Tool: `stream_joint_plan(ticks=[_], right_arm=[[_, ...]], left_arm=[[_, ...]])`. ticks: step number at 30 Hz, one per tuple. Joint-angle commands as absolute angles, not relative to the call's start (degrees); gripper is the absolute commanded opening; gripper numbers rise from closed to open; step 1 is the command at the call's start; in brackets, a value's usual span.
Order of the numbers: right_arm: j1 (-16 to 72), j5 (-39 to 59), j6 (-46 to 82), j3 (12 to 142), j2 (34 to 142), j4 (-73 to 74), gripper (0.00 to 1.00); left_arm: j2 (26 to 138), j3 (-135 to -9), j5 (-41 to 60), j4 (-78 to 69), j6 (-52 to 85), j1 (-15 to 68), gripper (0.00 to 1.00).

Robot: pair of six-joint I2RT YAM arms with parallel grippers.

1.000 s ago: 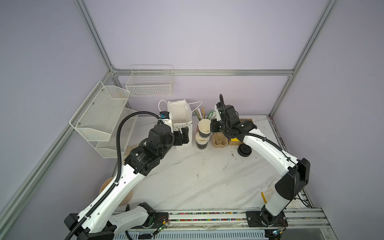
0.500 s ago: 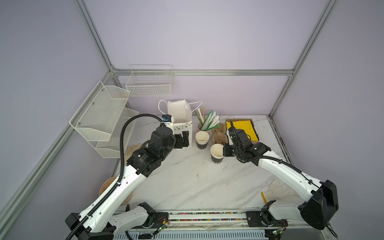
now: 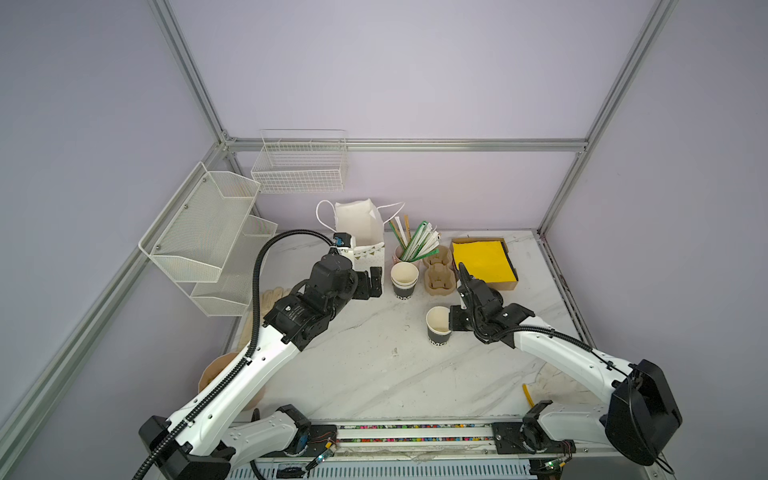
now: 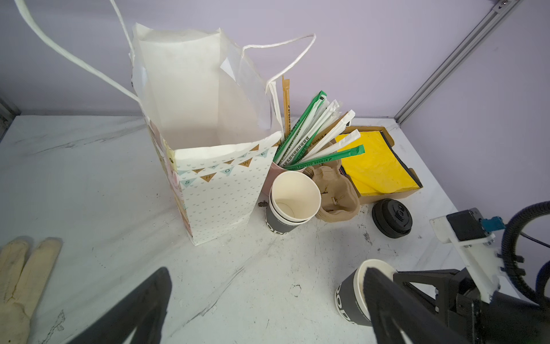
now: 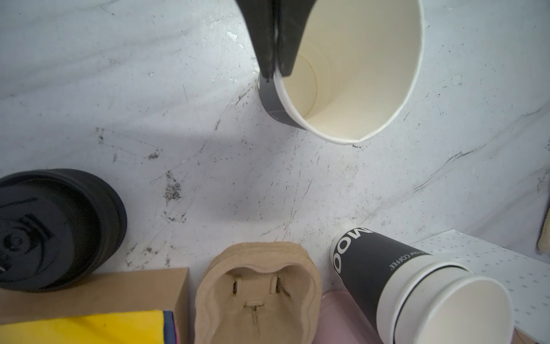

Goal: Pack the takeout coffee
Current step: 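Set the single cup on the table and open the right gripper, then move the right gripper to the black lid stack and grip the top lid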

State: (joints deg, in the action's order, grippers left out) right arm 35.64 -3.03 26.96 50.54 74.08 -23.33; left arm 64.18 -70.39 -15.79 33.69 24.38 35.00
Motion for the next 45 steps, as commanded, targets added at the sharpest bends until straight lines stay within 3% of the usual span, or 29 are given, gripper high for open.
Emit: stream_joint_plan(ticks=[1,9,15,19,22,34,45], right_arm=[[35.42,-4.73,28.48,50.2,72.3,-21.53,0.14],[35.42,-5.6,30.13,52.93,72.21,-25.0,0.31],[32.45,-13.47,30.22,59.93,71.14,-32.54,0.65],[23.51,-8.84,29.48,60.28,73.0,-33.49,0.72],[18.93,-10.58,30.21,60.51,74.22,-33.83,0.86],[11.6,-9.54,33.73,68.56,92.42,-35.15,0.93],[7.68,-6.43,32.42,70.0,99.21,-31.65,0.91]], left_arm=[[64.07,-68.64,-15.43,31.56,23.03,34.8,1.0],[63.9,-68.55,-15.73,31.64,22.43,34.8,1.0],[62.9,-68.08,-16.59,31.42,22.48,34.56,1.0],[61.88,-66.82,-16.69,30.59,22.5,34.54,1.0],[61.61,-66.47,-17.26,30.68,22.41,34.5,1.0],[61.35,-65.3,-17.35,30.43,22.94,34.38,1.0],[61.5,-65.3,-17.93,30.76,22.79,34.37,1.0]])
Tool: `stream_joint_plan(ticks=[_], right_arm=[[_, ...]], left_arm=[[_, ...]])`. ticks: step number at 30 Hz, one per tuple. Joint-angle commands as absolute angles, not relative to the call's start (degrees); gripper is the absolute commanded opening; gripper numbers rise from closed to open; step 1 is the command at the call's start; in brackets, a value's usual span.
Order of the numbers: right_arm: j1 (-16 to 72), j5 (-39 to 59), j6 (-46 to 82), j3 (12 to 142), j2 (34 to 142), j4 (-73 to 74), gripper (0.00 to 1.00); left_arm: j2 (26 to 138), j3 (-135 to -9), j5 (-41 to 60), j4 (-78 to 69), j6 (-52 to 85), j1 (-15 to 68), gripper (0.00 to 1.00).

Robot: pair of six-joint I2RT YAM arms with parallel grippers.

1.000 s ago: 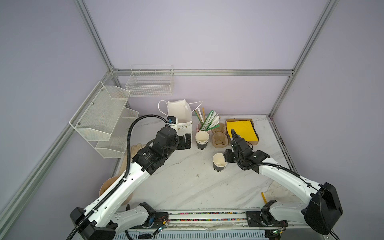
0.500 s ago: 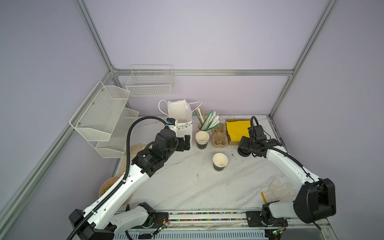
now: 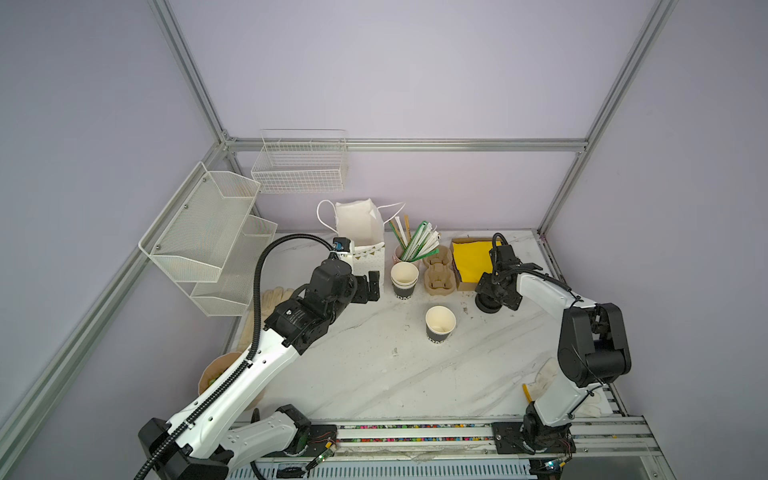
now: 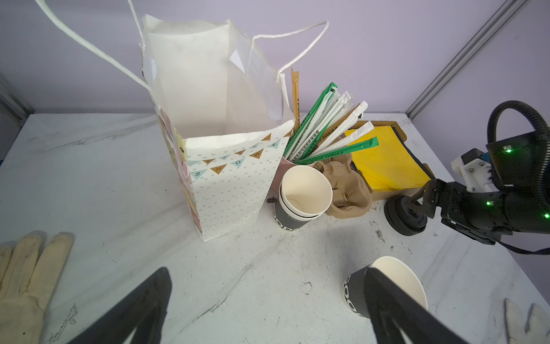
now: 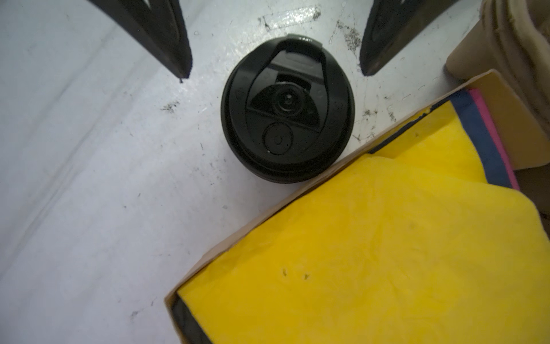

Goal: Pack the takeout coffee
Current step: 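Move the right gripper to the black lid stack and grip the top lid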

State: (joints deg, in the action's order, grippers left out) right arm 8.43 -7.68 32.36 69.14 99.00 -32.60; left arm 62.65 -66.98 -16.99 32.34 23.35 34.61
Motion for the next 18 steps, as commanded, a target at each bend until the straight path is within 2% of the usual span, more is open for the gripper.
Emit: stream_joint_plan(ticks=[1,18], right_arm=[[7.64,-5.79,32.28,69.89,99.43,-31.09,0.9],[7.56,-4.51,30.06,68.21,101.25,-27.63,0.93]], left_arm=[[61.59,-65.37,-17.8,30.79,22.8,34.37,1.0],[62.22,-65.56,-17.85,31.07,22.76,34.28,1.0]])
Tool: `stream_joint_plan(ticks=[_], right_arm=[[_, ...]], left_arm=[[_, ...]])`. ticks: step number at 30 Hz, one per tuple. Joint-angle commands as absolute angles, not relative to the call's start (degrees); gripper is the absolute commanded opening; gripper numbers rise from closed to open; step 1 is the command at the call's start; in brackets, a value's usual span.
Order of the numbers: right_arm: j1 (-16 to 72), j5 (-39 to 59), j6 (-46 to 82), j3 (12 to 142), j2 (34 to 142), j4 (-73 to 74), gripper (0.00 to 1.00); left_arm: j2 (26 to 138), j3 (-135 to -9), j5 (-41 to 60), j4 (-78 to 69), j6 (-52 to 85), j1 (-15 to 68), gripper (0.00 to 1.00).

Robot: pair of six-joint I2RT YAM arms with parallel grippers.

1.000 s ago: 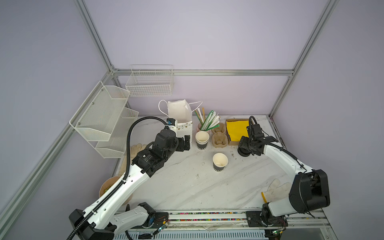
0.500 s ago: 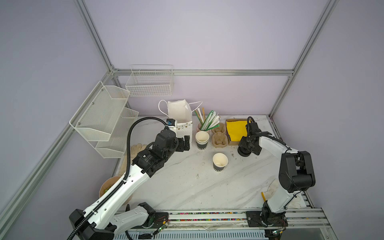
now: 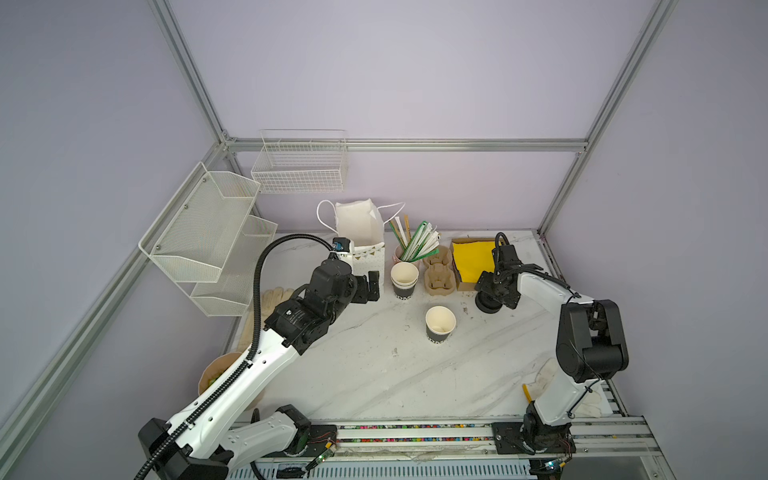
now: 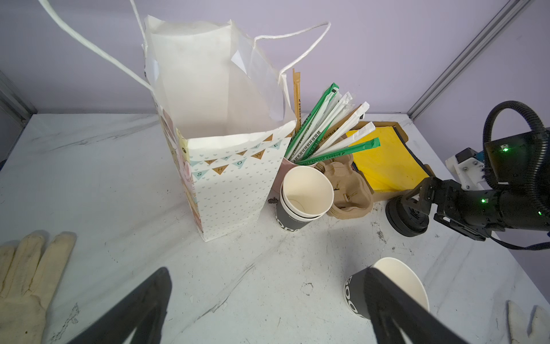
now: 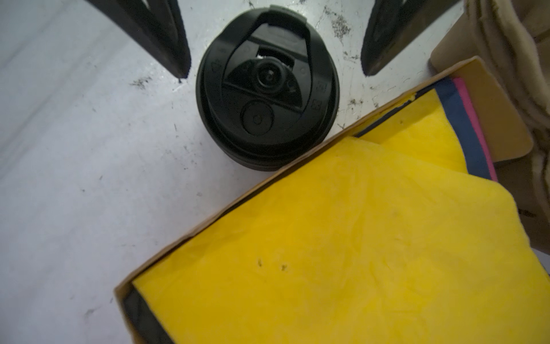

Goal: Pack the takeout coffee
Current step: 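Move the right gripper to the black lid stack and grip the top lid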

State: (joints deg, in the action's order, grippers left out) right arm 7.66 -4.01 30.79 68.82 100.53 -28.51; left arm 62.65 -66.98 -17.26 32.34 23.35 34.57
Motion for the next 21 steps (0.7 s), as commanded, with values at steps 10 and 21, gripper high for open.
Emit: stream_joint_plan(ticks=[10,21], right_arm=[[6.97,-4.96,29.36,66.67,101.81,-26.33,0.91],[6.31,-2.59,28.69,65.26,101.6,-24.46,0.84]], left_arm=[[62.49,-65.57,-18.14,31.29,22.62,34.18,1.0],[63.11,-65.74,-17.97,31.58,22.68,34.21,1.0]])
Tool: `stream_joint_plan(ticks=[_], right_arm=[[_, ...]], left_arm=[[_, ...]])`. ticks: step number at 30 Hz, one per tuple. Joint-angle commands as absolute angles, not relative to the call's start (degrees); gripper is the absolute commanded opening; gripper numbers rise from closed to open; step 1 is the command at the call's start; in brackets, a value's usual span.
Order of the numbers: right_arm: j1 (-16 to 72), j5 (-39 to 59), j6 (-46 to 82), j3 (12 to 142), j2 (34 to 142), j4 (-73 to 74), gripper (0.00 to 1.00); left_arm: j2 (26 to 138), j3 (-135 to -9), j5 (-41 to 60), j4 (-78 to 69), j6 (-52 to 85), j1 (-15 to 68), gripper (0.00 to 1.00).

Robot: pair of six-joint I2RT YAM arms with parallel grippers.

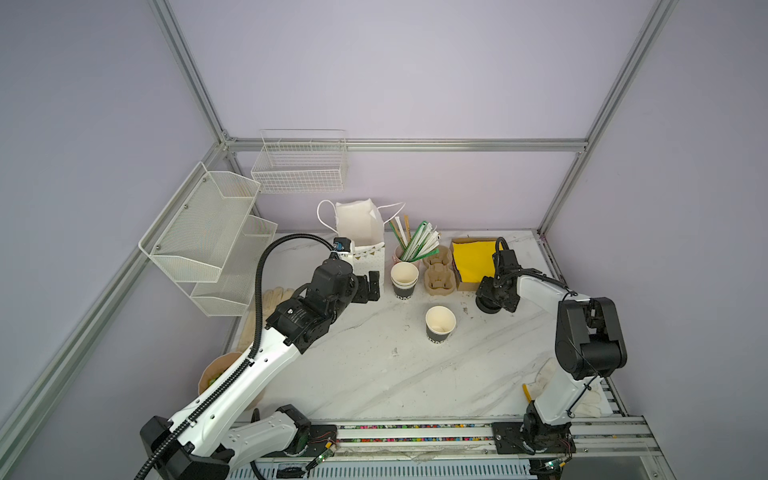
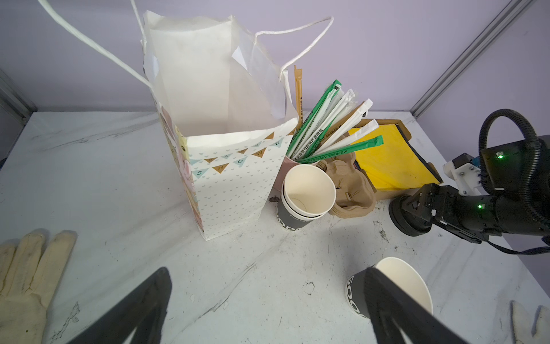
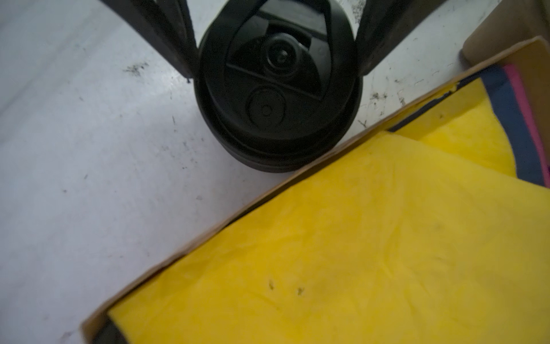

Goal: Pack the takeout coffee
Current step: 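Move the right gripper to the black lid stack and grip the top lid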

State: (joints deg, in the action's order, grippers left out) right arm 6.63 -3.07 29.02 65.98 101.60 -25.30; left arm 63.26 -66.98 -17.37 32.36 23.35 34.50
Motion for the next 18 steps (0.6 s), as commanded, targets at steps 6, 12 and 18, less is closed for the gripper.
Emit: stream_joint_plan(ticks=[6,12,18], right_arm=[[6.15,-1.87,28.56,64.78,101.45,-23.74,0.78],[6.07,-1.49,28.11,64.03,101.24,-23.48,0.74],[6.07,-0.9,28.58,63.27,98.73,-23.79,0.69]], left_arm=[[63.53,-65.84,-17.85,31.77,22.68,34.19,1.0],[63.65,-66.01,-17.92,32.05,22.68,34.16,1.0],[63.8,-66.1,-17.87,31.99,22.68,34.19,1.0]])
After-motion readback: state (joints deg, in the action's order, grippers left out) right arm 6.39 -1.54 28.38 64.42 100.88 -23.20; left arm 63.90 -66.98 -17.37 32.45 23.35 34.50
